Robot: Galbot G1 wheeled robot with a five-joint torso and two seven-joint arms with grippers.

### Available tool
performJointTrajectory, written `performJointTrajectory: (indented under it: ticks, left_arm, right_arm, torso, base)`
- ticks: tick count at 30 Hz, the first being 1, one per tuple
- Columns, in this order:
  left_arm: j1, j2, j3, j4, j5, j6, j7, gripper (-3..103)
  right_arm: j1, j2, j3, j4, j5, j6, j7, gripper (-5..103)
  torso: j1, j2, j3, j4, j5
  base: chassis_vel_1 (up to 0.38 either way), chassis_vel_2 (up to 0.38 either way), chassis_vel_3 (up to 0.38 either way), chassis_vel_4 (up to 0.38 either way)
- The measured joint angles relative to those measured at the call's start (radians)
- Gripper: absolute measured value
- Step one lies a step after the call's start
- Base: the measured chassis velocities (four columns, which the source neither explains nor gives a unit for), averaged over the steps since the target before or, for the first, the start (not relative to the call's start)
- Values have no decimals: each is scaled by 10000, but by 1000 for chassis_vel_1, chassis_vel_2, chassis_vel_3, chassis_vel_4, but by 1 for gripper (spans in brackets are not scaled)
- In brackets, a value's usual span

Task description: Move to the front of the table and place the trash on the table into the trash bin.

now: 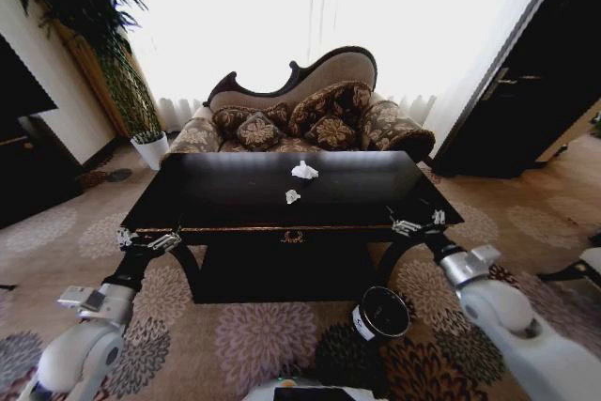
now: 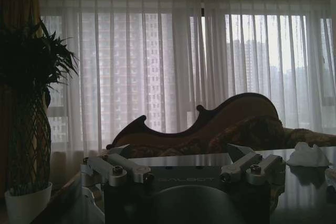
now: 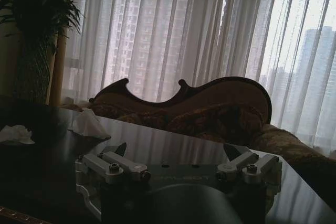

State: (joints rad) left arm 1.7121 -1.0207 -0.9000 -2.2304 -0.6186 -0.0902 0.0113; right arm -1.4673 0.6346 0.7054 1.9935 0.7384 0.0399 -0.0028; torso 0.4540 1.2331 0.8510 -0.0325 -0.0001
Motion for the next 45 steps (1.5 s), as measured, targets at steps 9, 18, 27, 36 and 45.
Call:
performJointTrajectory:
  ticks: [9,18,27,36,45]
  left_arm:
    - [0,0,0,0,0,0,0,100]
    - [-1,0,-1,0,0,-1,-6,100]
    - [0,0,0,-1,0,-1,-1,100]
    - [0,1,0,0,0,0,-1,100]
    - [0,0,0,0,0,1,0,100]
  right_arm:
    - [1932,-1373,-1734,-1199,842,-8,-451,100]
    - [5581,-1817,-5190,-2358,1242,99,-1036,100]
    - [8818,-1403,-8371,-3339,1380,-9,-1236,100]
    - [11205,-741,-10834,-4364,1350,-167,-1305,100]
    - [12982,-81,-12399,-5444,1310,-137,-1398,100]
  torso:
    - [0,0,-1,-1,1]
    - [1,0,0,0,-1]
    - [1,0,0,1,-1]
    - [0,0,0,-2,-1]
    - [1,-1,0,1,-2]
  base:
    - [0,0,0,0]
    - [0,0,0,0]
    - [0,0,0,0]
    - [0,0,0,0]
    - [0,0,0,0]
